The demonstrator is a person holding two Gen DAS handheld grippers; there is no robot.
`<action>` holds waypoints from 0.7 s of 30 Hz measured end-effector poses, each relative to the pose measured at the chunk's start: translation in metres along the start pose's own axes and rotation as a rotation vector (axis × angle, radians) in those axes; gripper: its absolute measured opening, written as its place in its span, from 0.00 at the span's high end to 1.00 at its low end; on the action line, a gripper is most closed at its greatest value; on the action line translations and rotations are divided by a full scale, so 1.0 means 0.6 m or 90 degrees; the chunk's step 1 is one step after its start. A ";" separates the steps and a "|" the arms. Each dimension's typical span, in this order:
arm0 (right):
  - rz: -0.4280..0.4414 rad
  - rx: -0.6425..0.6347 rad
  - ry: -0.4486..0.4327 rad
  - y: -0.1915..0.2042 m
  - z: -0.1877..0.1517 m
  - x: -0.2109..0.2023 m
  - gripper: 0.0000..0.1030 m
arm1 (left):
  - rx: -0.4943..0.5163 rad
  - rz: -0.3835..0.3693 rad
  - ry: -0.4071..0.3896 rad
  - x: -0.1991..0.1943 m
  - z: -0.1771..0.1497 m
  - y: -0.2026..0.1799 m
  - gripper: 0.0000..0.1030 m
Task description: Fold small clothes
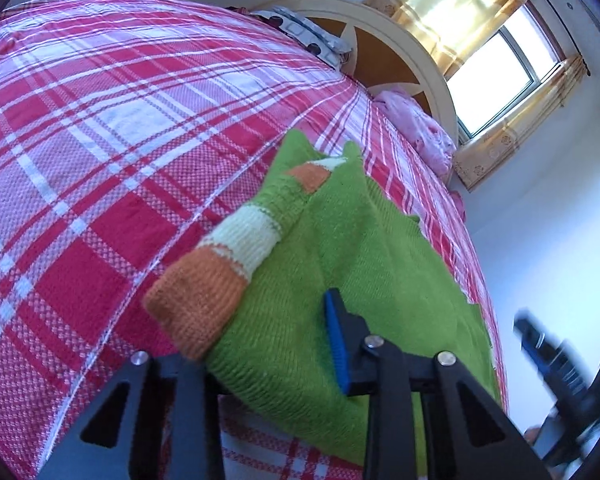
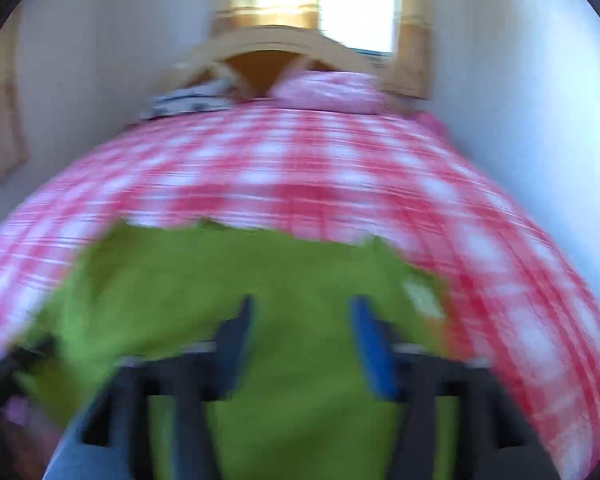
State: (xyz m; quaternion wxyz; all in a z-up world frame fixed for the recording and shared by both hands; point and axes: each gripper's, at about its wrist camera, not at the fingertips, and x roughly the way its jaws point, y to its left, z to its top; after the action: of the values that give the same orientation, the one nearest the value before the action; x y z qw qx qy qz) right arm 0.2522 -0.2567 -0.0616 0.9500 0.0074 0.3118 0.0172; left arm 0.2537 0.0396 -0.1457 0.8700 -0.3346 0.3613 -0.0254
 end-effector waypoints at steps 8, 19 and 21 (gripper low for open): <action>0.197 -0.093 0.142 0.218 0.071 0.143 0.26 | -0.036 -0.043 -0.015 -0.008 0.000 0.020 0.74; 0.177 -0.256 0.252 0.370 0.039 0.258 0.17 | -0.058 -0.067 -0.022 -0.011 0.001 0.026 0.75; 0.159 -0.292 0.249 0.379 0.032 0.259 0.17 | -0.058 -0.067 -0.022 -0.011 0.002 0.025 0.75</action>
State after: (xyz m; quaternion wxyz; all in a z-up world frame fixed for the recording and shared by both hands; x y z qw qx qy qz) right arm 0.3824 -0.0239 -0.1323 0.8396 -0.1723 0.4730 0.2042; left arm 0.2465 0.0538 -0.1502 0.8574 -0.3929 0.3288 -0.0486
